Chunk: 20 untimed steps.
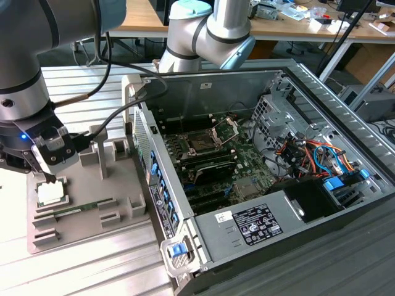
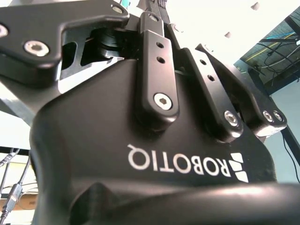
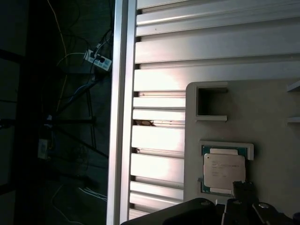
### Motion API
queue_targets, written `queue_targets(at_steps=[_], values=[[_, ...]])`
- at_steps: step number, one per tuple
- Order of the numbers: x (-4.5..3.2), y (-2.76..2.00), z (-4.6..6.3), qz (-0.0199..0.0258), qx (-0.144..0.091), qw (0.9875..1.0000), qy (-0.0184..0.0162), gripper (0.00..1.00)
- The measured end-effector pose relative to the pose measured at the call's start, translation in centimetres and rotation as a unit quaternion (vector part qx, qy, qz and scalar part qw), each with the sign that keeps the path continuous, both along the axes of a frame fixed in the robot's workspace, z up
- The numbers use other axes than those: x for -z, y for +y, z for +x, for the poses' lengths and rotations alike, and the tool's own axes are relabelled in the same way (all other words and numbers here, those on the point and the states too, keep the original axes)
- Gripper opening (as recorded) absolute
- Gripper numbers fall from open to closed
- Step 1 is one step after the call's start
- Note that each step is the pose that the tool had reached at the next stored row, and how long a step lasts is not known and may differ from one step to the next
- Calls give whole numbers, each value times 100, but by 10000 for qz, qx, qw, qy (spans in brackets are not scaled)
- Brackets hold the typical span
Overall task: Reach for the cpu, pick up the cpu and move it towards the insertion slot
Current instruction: 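Pick up the cpu and move it towards the insertion slot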
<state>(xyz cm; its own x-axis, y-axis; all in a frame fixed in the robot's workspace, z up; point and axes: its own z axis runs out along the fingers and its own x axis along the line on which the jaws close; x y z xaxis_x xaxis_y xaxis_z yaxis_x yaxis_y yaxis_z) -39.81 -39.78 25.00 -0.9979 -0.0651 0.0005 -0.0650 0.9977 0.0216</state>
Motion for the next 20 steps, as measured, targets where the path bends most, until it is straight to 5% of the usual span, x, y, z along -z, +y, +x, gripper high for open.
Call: queue_targets(at_steps=[20], values=[[55,0,-9,0,0,10000,0,10]])
